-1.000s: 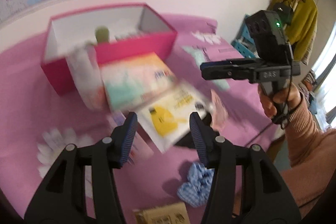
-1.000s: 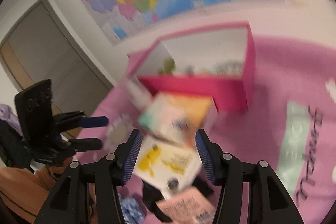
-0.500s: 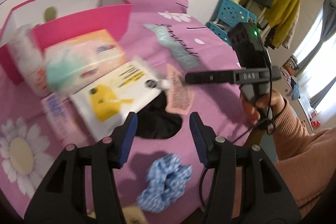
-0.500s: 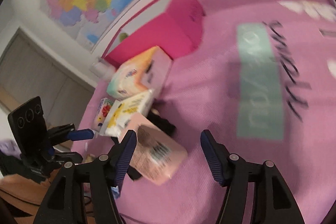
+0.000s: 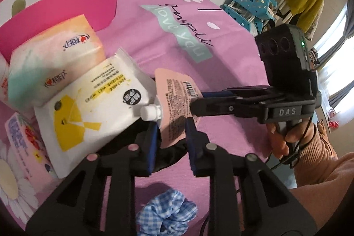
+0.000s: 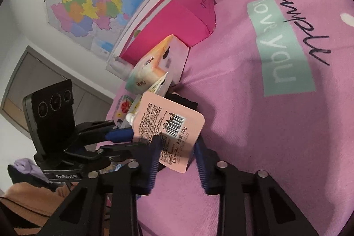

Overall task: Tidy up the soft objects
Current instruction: 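Grasp the peach squeeze pouch with the right tool and lift it, then carry the peach pouch over the pink box and release it inside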

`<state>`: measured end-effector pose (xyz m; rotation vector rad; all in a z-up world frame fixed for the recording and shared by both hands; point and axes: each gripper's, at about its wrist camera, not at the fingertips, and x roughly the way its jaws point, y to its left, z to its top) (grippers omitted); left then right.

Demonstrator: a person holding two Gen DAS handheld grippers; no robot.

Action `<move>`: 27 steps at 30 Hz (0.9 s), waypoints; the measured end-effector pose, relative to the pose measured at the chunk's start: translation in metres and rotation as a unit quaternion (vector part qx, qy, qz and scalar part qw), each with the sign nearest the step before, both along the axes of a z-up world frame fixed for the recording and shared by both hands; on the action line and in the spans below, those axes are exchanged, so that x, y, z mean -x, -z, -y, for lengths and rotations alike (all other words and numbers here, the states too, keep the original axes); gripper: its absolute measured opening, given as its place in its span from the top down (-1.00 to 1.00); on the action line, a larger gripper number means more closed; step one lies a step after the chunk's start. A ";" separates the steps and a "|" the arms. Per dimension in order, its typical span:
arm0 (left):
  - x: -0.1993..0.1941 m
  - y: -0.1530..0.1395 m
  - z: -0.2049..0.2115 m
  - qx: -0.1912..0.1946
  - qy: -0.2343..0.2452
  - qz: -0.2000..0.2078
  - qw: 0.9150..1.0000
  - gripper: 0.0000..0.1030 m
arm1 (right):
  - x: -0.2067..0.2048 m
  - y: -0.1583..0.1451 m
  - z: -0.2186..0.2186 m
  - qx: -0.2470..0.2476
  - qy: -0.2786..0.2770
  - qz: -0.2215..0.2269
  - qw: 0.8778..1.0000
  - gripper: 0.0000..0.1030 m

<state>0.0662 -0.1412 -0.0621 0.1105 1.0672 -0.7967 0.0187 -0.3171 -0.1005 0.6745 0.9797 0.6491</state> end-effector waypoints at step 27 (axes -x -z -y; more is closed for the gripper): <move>-0.063 -0.103 -0.048 0.043 -0.077 0.093 0.992 0.52 | -0.079 -0.117 -0.029 0.034 -0.014 0.148 0.988 0.59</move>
